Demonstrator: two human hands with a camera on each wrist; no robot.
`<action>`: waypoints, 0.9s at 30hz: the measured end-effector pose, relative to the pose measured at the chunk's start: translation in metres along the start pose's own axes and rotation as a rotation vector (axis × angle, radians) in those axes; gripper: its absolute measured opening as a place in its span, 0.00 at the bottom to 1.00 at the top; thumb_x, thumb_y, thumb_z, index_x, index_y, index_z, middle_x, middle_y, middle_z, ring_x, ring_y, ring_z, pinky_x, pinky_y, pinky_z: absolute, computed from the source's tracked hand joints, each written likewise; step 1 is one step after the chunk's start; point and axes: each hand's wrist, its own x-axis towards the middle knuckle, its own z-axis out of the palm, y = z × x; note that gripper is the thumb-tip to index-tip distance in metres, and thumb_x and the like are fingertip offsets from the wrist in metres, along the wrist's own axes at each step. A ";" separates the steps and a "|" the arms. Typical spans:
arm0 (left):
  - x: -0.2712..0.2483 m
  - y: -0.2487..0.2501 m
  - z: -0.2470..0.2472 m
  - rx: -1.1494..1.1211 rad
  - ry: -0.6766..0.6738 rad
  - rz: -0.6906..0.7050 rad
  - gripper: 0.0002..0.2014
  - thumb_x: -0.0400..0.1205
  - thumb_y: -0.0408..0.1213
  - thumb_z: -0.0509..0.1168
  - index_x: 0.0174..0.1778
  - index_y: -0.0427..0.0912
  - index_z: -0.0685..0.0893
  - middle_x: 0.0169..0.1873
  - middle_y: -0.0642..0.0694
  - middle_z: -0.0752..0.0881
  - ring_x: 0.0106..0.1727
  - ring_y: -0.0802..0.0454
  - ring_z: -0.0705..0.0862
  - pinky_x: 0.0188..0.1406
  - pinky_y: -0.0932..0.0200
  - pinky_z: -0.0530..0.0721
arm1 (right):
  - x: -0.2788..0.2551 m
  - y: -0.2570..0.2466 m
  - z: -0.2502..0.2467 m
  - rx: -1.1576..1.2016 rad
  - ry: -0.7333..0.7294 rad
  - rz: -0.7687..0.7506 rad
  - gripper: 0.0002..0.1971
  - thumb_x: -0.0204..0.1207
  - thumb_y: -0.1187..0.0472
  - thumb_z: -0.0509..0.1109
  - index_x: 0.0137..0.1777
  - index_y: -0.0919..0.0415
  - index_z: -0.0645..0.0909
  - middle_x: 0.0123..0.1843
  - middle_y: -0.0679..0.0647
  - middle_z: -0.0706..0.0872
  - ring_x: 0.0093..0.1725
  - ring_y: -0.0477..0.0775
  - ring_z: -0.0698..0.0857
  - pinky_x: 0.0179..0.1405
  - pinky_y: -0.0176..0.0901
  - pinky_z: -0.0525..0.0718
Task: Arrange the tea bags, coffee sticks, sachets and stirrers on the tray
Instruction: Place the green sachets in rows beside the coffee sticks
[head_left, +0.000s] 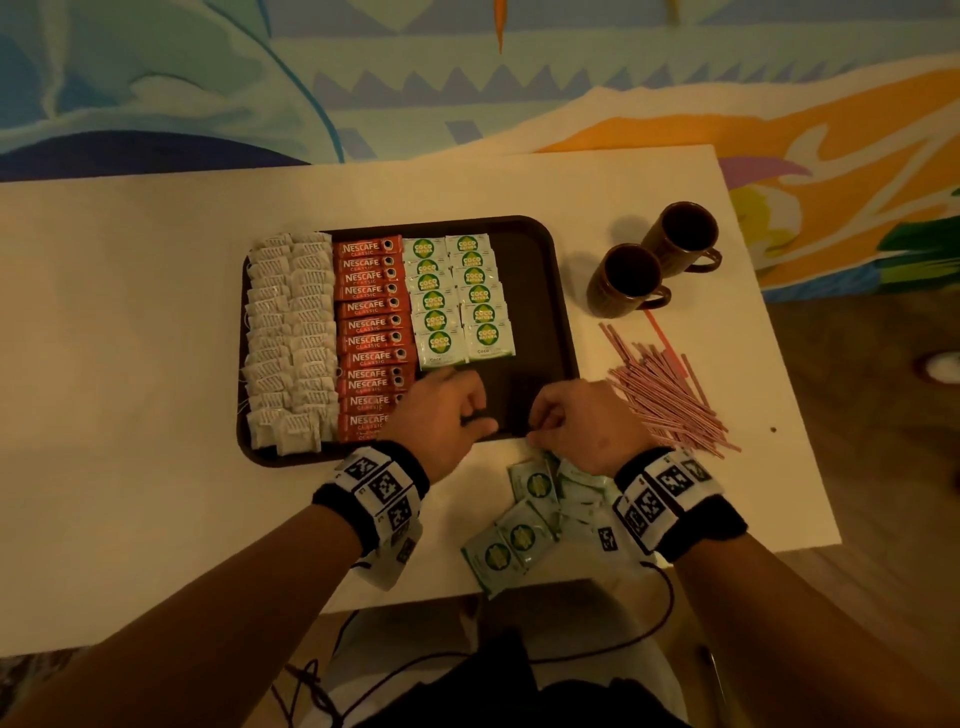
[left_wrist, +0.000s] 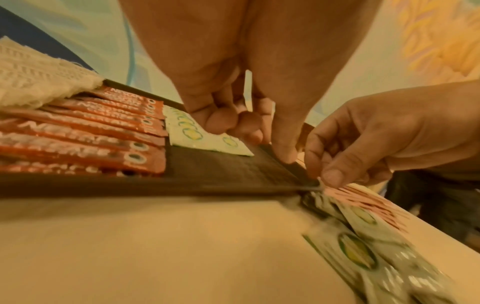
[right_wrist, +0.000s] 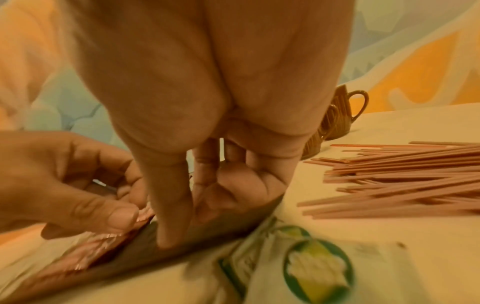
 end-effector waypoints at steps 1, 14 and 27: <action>-0.006 0.003 0.005 0.028 -0.055 -0.007 0.12 0.77 0.46 0.78 0.47 0.48 0.83 0.45 0.53 0.79 0.43 0.55 0.81 0.47 0.50 0.86 | -0.006 0.003 0.005 -0.045 -0.022 -0.010 0.06 0.74 0.54 0.82 0.48 0.48 0.88 0.38 0.41 0.86 0.39 0.43 0.85 0.31 0.29 0.73; -0.061 0.031 0.078 0.372 -0.314 0.004 0.39 0.70 0.63 0.78 0.69 0.46 0.72 0.66 0.45 0.72 0.63 0.46 0.77 0.60 0.50 0.82 | -0.043 0.027 0.049 -0.272 0.021 -0.050 0.24 0.79 0.58 0.72 0.75 0.53 0.77 0.70 0.58 0.79 0.65 0.65 0.83 0.56 0.54 0.85; -0.052 0.035 0.076 0.207 -0.235 -0.028 0.21 0.83 0.46 0.71 0.68 0.45 0.75 0.67 0.45 0.78 0.66 0.44 0.79 0.62 0.48 0.82 | -0.041 0.033 0.043 -0.027 0.063 -0.048 0.13 0.75 0.57 0.77 0.56 0.51 0.79 0.59 0.51 0.77 0.55 0.56 0.81 0.53 0.53 0.84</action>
